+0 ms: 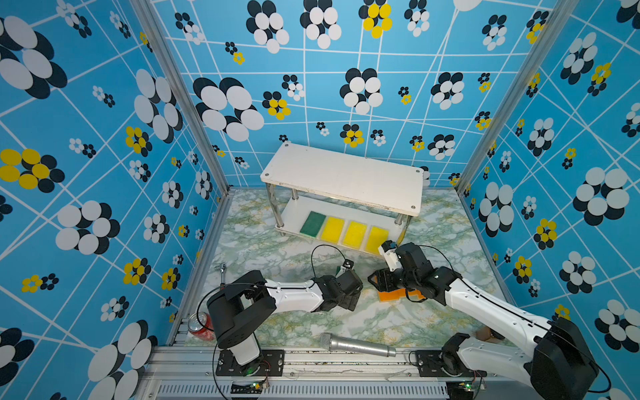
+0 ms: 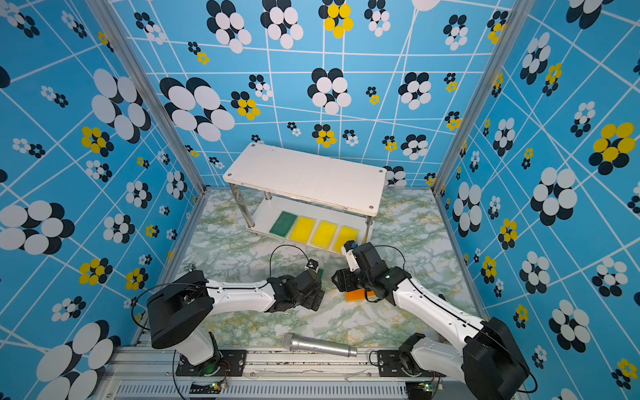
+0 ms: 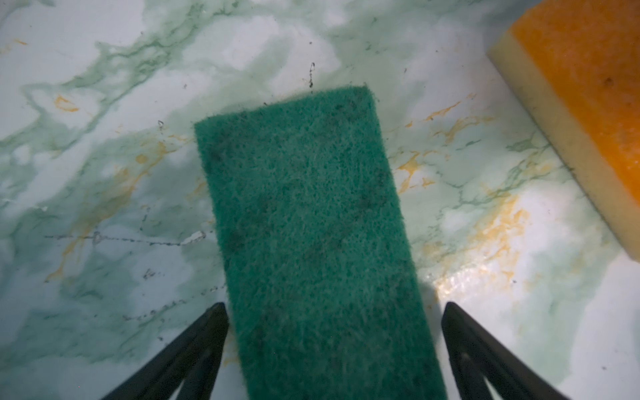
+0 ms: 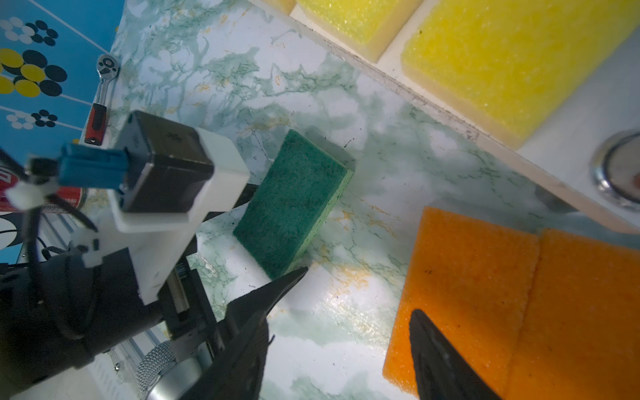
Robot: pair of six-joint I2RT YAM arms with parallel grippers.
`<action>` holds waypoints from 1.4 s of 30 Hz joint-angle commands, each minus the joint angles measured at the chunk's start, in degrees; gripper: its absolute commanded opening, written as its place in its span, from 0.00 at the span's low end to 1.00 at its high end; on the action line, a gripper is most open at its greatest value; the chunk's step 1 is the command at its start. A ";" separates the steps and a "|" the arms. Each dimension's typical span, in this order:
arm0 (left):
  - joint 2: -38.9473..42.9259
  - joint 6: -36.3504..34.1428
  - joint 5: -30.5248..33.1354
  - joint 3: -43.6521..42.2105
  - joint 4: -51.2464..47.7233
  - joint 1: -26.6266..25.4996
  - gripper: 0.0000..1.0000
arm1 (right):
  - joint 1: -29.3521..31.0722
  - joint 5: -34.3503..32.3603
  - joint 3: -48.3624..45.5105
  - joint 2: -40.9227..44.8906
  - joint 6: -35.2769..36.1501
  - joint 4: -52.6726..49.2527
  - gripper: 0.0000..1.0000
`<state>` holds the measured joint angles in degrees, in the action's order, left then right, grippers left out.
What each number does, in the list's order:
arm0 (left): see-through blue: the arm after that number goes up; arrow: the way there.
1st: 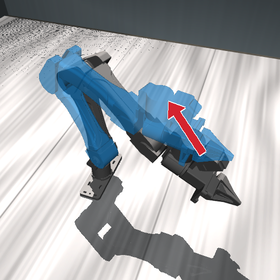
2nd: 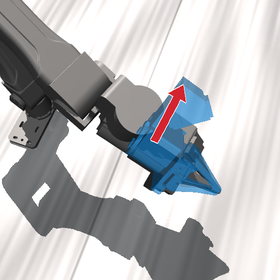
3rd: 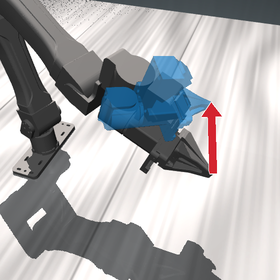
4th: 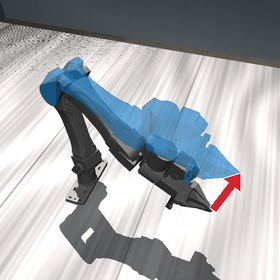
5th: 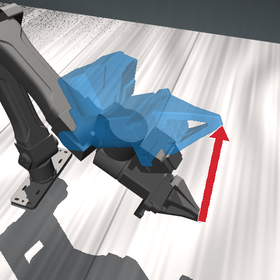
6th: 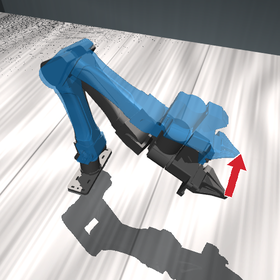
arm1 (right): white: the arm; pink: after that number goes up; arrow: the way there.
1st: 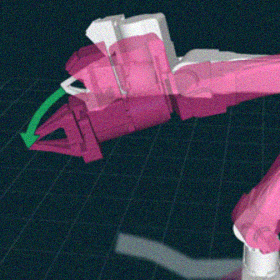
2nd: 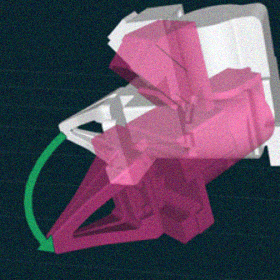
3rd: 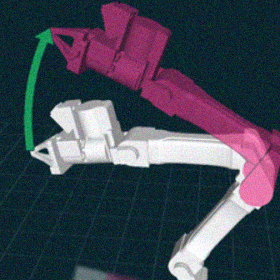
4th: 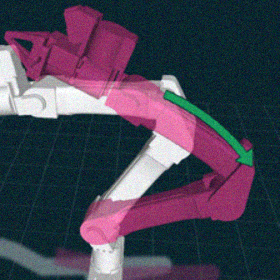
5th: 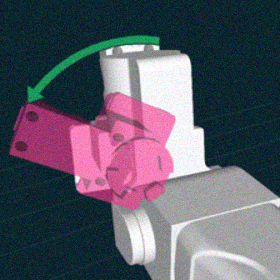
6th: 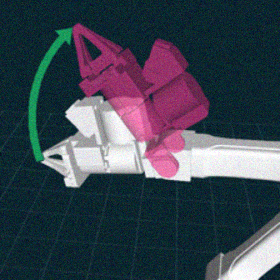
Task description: Place and organize the cleaning sponges onto the shelf
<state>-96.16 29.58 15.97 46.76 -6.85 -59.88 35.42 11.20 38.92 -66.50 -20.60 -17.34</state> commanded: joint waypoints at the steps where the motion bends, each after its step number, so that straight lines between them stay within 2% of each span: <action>1: -1.87 1.03 2.02 1.61 -5.15 -0.92 0.93 | -0.39 0.66 0.90 -0.47 -0.76 0.58 0.67; 12: -3.78 6.73 3.66 3.01 -10.68 -2.63 0.77 | -0.35 0.91 0.72 -0.91 -0.93 1.15 0.67; 15: -3.10 7.46 3.64 2.36 -11.16 -2.88 0.75 | -0.35 1.08 0.66 -1.09 -0.93 1.25 0.67; 20: -0.96 6.87 4.33 2.02 -13.25 -3.07 0.74 | -0.36 1.10 0.72 -1.26 -1.02 1.43 0.67; 25: 4.22 2.26 4.65 0.98 -15.46 -2.39 0.74 | -0.35 1.12 0.57 -1.26 -1.02 1.50 0.67; 31: 13.30 -3.72 0.56 -3.35 -15.74 4.94 0.75 | -0.37 1.67 0.33 -1.51 -1.11 2.12 0.67; 39: 26.00 -5.97 -5.46 -11.41 -13.88 22.31 0.75 | -0.37 1.81 0.45 -1.84 -1.37 2.35 0.67; 42: 30.94 -7.78 -4.55 -11.97 -12.86 24.28 0.77 | -0.35 1.81 0.64 -1.94 -1.37 2.42 0.67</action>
<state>-68.84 24.32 12.82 35.16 -20.49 -36.51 35.42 12.34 38.92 -67.83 -21.58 -15.79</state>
